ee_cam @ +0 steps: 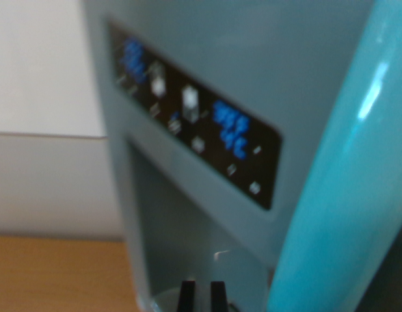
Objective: Close fridge door
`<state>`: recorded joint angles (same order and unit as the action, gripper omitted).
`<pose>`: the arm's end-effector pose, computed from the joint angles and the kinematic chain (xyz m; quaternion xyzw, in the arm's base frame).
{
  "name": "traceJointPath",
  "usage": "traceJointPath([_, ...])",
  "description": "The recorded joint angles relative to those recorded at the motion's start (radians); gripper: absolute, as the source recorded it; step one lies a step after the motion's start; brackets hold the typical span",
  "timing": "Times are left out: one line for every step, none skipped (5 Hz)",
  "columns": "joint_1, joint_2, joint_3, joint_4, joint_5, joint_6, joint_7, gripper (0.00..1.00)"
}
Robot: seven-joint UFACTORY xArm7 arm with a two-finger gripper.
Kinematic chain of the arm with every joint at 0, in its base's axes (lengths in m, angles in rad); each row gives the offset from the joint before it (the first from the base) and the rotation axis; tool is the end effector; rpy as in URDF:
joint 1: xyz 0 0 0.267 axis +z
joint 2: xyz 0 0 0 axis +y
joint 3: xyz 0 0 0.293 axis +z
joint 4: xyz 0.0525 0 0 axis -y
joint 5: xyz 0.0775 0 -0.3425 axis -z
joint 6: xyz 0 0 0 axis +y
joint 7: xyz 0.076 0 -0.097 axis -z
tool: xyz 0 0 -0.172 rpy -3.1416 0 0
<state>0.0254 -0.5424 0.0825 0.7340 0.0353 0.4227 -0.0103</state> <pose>0.4939 0.0547 0.3994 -0.9094 -0.0456 -0.4133 0.0116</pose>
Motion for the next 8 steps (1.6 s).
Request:
traceJointPath([0.0000,0.023,-0.024,0.021,0.0000,-0.004,0.000,1.00])
traceJointPath([0.0000,0.023,-0.024,0.021,0.0000,-0.004,0.000,1.00])
traceJointPath([0.0000,0.041,-0.049,0.030,0.0000,-0.007,0.000,1.00])
traceJointPath([0.0000,0.041,-0.049,0.030,0.0000,-0.007,0.000,1.00])
traceJointPath([0.0000,0.060,-0.067,0.039,0.0000,-0.007,0.000,1.00])
traceJointPath([0.0000,0.060,-0.067,0.039,0.0000,-0.007,0.000,1.00])
traceJointPath([0.0000,0.086,-0.081,0.058,0.0000,-0.008,0.000,1.00])
traceJointPath([0.0000,0.086,-0.081,0.058,0.0000,-0.008,0.000,1.00])
